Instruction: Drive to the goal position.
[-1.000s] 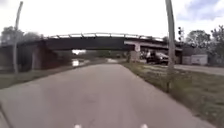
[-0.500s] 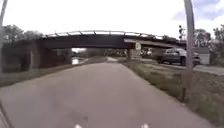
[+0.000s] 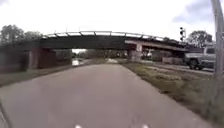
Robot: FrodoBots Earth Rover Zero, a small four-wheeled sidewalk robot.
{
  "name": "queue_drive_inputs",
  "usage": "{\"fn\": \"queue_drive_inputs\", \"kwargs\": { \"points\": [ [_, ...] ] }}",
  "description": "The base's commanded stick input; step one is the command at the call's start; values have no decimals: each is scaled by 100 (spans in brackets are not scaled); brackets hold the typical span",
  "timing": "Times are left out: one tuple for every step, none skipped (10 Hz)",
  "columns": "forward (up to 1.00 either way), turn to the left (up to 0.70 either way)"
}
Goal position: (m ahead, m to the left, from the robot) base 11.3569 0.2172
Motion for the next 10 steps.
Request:
{"fn": "queue_drive_inputs", "kwargs": {
  "points": [
    [100,0],
    [100,0],
    [100,0],
    [100,0],
    [100,0],
    [100,0],
    [100,0],
    [100,0],
    [100,0],
    [100,0]
  ]
}}
